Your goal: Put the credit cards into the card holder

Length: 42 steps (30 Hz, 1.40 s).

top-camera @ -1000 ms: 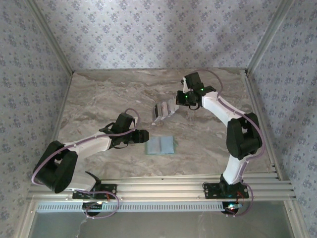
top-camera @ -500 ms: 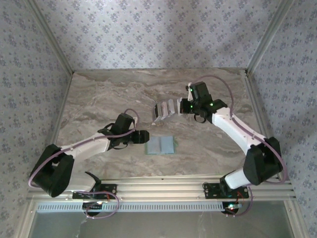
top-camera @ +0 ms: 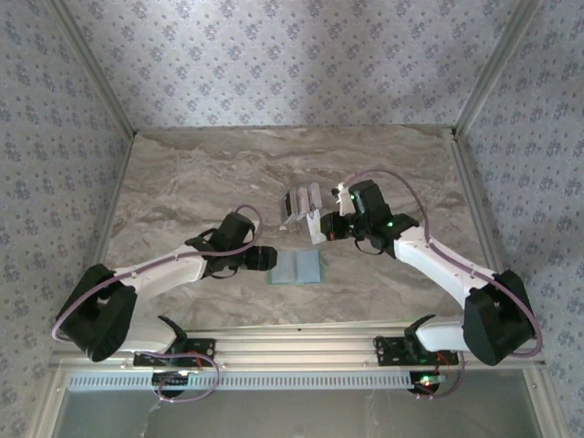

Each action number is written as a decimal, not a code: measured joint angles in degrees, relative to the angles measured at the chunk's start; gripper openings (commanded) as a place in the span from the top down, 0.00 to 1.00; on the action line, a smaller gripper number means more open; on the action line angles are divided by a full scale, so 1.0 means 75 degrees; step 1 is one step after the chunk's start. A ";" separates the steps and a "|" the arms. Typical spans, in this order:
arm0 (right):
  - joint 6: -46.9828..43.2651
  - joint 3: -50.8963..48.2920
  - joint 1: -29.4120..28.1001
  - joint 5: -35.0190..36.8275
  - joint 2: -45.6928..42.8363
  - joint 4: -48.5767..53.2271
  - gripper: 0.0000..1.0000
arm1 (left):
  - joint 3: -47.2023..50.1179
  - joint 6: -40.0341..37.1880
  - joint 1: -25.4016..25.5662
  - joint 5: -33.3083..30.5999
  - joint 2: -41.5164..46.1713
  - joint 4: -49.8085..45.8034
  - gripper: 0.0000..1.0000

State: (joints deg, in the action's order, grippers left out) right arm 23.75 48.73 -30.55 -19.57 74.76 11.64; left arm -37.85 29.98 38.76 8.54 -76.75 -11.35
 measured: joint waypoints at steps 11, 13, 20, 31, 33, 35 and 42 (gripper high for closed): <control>0.0527 -0.0720 -0.0017 -0.1189 0.0230 -0.0903 1.00 | -0.0265 -0.0146 0.0157 -0.0612 -0.0393 -0.0291 0.28; 0.0629 -0.0752 -0.0020 -0.1332 0.0437 -0.1014 1.00 | -0.0294 -0.0181 0.0187 -0.0694 -0.0510 -0.0309 0.28; 0.0982 -0.0766 -0.0137 -0.1781 0.1209 -0.1311 1.00 | -0.0495 -0.0289 0.0382 -0.0848 -0.0755 -0.0323 0.28; 0.1067 -0.0766 -0.0169 -0.2028 0.1419 -0.1300 1.00 | -0.1239 -0.0393 0.0609 -0.1105 -0.1912 -0.0268 0.33; 0.1067 -0.0766 -0.0169 -0.2034 0.1419 -0.1300 1.00 | -0.1349 -0.0396 0.0720 -0.1192 -0.2133 -0.0283 0.35; 0.1067 -0.0766 -0.0169 -0.2055 0.1437 -0.1300 1.00 | -0.1411 -0.0396 0.0796 -0.1343 -0.2241 -0.0300 0.38; 0.1186 -0.0839 -0.0055 -0.2215 0.1775 -0.1387 1.00 | -0.1437 -0.0388 0.0799 -0.1437 -0.2238 -0.0321 0.44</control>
State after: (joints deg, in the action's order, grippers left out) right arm 32.64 42.44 -30.96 -36.18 88.07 1.23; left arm -48.62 27.07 44.75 -2.24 -93.54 -13.76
